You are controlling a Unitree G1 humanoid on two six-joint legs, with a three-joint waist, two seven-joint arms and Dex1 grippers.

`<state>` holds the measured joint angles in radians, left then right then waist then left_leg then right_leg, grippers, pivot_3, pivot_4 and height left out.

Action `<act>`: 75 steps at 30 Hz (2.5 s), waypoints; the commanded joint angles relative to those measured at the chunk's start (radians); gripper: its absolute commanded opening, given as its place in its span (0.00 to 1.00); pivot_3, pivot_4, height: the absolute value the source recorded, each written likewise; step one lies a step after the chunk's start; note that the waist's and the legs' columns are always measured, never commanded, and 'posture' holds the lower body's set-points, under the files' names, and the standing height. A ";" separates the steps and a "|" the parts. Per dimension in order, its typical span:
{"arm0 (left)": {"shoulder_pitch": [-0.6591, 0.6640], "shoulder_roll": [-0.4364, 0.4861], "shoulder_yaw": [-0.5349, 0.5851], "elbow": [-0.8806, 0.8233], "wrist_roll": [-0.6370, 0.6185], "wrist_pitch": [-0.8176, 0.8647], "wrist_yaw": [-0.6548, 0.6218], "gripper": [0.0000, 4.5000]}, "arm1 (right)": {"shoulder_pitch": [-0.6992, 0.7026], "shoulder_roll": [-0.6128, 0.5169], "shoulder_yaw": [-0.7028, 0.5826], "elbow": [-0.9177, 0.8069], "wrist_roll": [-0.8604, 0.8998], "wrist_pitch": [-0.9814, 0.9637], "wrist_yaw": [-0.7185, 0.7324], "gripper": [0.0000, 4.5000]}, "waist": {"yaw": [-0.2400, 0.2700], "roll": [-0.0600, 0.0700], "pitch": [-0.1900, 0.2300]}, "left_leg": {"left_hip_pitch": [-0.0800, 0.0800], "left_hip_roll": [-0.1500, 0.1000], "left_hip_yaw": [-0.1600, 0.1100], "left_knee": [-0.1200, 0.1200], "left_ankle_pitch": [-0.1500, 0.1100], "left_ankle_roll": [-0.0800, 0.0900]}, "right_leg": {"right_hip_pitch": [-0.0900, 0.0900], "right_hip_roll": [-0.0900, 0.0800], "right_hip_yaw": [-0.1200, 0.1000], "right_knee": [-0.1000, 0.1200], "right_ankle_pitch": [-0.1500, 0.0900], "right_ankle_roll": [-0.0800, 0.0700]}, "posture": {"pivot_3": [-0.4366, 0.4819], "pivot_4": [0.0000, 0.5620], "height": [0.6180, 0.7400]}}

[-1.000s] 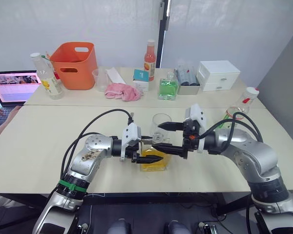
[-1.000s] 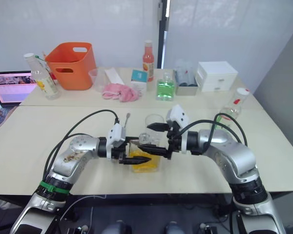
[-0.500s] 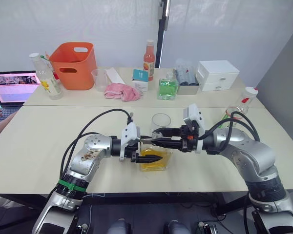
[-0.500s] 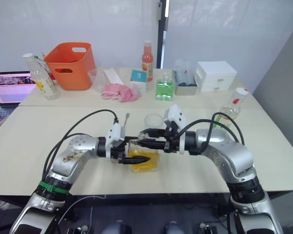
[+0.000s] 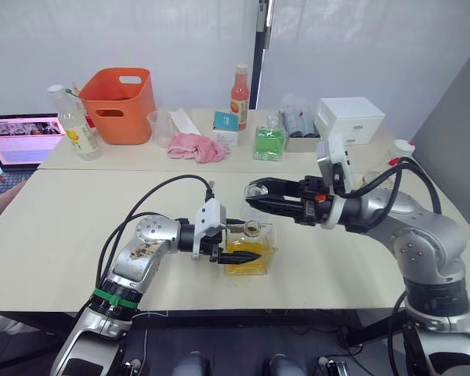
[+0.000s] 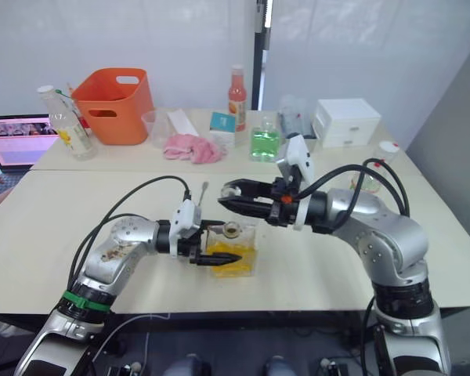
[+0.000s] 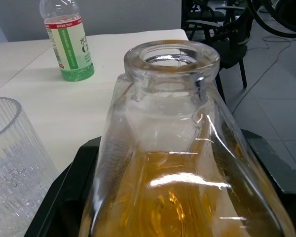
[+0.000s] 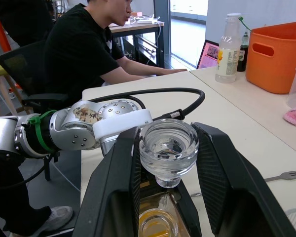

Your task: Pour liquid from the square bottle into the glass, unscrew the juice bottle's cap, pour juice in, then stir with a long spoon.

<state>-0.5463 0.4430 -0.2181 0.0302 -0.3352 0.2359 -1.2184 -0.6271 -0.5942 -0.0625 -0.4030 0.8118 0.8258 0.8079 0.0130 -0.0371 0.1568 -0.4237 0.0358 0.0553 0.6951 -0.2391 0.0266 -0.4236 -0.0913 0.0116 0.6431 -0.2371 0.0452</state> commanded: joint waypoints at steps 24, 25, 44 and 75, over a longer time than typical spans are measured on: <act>-0.005 0.012 0.009 -0.039 -0.021 0.004 -0.013 0.63 | 0.561 0.217 -0.291 0.399 -0.537 -0.575 -0.562 0.24 | -0.013 0.004 -0.001 | 0.002 -0.001 0.004 0.000 0.000 0.000 | 0.001 0.000 0.003 0.000 -0.001 0.001 | 0.48 0.27 0.79; -0.006 0.011 0.008 -0.039 -0.021 0.005 -0.014 0.63 | 0.558 0.218 -0.291 0.406 -0.537 -0.577 -0.562 0.24 | -0.013 0.004 -0.001 | 0.002 -0.001 0.004 0.000 0.000 0.000 | 0.001 0.000 0.003 0.000 -0.001 0.001 | 0.48 0.27 0.79; -0.006 0.035 0.072 -0.069 -0.081 0.013 -0.028 0.63 | 0.555 0.213 -0.328 0.316 -0.489 -0.658 -0.542 1.00 | -0.015 0.006 0.000 | 0.001 -0.001 0.003 -0.001 0.000 0.000 | 0.000 0.000 0.003 0.000 -0.001 0.001 | 0.48 0.27 0.79; -0.505 0.005 0.138 0.706 0.243 -0.516 0.255 0.63 | 0.457 0.097 -0.034 -0.045 -0.274 -0.338 -0.291 1.00 | 0.003 0.007 0.003 | -0.004 -0.003 0.005 0.001 0.000 0.001 | -0.001 0.001 0.001 -0.002 -0.001 0.002 | 0.48 0.27 0.79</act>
<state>-0.9662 0.4572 -0.0872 0.6872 -0.1290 -0.1398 -1.0198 -0.1551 -0.5022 -0.0898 -0.4122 0.5397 0.5093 0.5203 0.0156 -0.0306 0.1603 -0.4290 0.0329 0.0601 0.6960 -0.2391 0.0273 -0.4256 -0.0905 0.0127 0.6414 -0.2381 0.0472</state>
